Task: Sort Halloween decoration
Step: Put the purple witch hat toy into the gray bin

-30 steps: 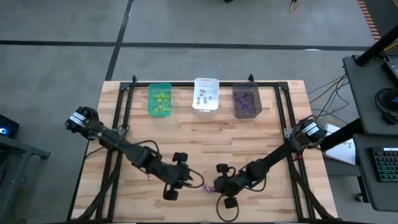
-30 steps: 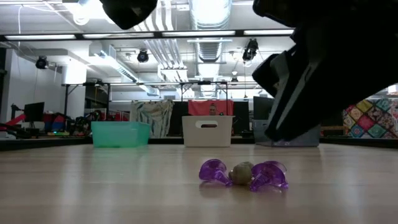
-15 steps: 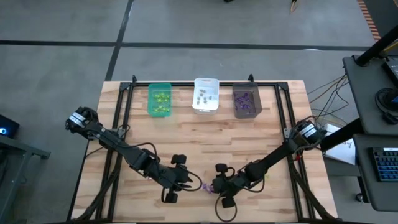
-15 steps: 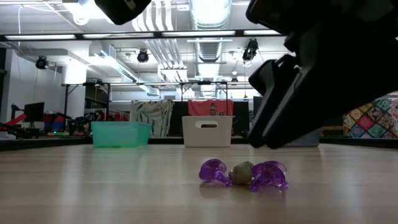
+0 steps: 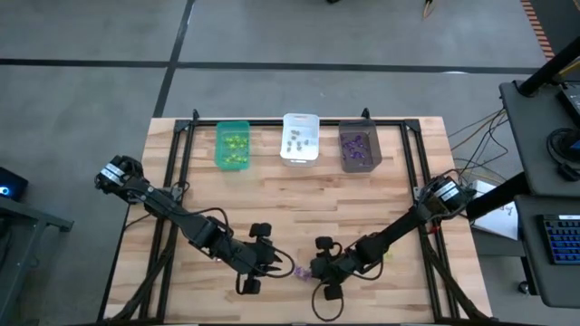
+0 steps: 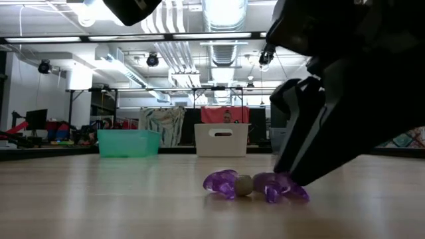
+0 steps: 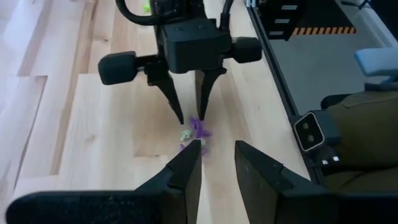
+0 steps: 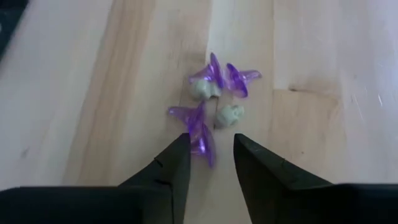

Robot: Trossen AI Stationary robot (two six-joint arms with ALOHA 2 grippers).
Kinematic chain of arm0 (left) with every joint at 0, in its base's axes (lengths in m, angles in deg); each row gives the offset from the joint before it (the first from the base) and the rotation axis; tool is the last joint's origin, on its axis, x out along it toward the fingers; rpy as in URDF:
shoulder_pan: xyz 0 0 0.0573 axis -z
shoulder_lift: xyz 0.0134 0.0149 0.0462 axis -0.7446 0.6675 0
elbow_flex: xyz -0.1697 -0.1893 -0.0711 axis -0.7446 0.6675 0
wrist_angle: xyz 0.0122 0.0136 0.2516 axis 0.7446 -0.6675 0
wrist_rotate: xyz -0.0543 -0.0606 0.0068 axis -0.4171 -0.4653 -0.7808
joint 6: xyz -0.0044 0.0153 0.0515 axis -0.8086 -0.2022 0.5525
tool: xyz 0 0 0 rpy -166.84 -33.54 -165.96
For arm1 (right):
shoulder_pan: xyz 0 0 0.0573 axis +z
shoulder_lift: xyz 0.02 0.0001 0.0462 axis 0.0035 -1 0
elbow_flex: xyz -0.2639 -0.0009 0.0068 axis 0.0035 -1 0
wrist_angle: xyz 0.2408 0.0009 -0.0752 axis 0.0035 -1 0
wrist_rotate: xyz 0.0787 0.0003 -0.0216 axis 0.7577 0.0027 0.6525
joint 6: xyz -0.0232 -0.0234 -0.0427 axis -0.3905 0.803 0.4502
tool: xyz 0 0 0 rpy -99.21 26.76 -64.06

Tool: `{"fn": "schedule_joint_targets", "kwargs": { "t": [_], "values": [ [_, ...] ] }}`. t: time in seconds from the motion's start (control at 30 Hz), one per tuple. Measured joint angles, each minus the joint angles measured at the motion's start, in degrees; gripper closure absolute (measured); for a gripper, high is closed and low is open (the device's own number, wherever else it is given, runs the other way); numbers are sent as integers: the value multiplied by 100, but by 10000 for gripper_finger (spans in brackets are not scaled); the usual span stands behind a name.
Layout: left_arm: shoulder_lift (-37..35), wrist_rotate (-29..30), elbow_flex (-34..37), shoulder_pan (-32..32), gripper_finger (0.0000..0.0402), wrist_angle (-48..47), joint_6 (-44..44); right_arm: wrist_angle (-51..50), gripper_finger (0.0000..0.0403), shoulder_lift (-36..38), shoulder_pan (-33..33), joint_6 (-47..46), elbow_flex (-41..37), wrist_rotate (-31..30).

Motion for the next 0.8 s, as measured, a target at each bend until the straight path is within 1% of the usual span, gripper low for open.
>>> {"fn": "schedule_joint_targets", "kwargs": {
  "t": [0.5,0.7,0.8],
  "values": [
    [4,15,2,0,322,-12,2,-2,388,-16,-32,-8,-55,-2],
    [4,28,4,0,322,-29,2,-2,394,-13,-39,-10,-55,-4],
    [4,28,4,7,322,-230,3,-29,394,24,-39,-10,-61,0]
  ]
}}
